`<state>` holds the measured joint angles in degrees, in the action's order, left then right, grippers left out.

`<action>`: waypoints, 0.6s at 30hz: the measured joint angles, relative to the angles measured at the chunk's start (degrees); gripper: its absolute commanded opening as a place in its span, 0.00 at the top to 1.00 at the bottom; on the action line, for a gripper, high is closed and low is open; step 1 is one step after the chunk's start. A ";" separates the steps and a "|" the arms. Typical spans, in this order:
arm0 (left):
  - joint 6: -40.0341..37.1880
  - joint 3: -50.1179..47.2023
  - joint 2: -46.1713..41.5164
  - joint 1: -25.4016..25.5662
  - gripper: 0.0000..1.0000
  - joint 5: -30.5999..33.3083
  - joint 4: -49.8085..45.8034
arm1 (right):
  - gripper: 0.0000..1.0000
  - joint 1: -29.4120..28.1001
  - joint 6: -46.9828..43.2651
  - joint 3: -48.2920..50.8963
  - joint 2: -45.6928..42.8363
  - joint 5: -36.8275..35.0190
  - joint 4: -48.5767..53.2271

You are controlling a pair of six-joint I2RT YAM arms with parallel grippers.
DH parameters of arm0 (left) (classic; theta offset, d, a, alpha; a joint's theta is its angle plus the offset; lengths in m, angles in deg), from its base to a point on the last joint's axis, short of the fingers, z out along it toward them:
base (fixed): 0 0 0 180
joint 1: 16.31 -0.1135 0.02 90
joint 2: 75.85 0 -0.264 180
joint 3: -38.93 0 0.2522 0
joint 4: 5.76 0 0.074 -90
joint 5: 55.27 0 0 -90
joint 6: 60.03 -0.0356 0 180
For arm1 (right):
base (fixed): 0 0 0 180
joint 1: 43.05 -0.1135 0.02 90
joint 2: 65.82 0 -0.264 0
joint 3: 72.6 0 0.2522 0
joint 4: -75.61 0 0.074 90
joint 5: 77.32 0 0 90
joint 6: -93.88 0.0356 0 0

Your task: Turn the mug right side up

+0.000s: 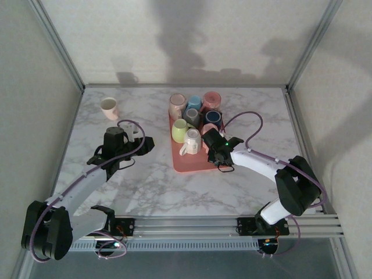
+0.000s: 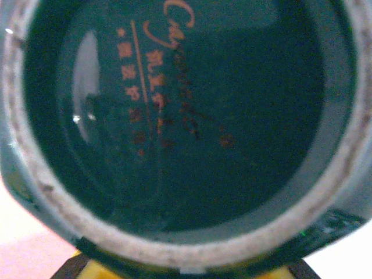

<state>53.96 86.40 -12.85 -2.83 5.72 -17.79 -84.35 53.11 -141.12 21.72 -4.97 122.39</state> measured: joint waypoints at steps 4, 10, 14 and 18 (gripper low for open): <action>1.09 -0.24 0.00 0.11 0.52 -1.25 0.76 | 1.00 -0.22 -0.20 -0.76 -0.04 -0.15 1.84; 3.56 -1.27 0.00 0.74 0.52 -3.30 3.63 | 1.00 -0.28 -0.22 -1.57 -3.02 0.09 5.81; 5.79 -2.10 0.00 1.31 0.52 -5.03 6.23 | 1.00 -0.26 -0.24 -1.99 -7.80 -0.35 9.27; 9.01 -3.48 -0.02 1.79 0.53 -7.15 10.38 | 1.00 -0.26 -0.85 -3.85 -12.15 -0.37 12.28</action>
<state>62.97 82.93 -12.87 -1.04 -1.43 -7.40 -84.61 52.26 -144.97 9.57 -5.35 134.67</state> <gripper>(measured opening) 0.479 0.168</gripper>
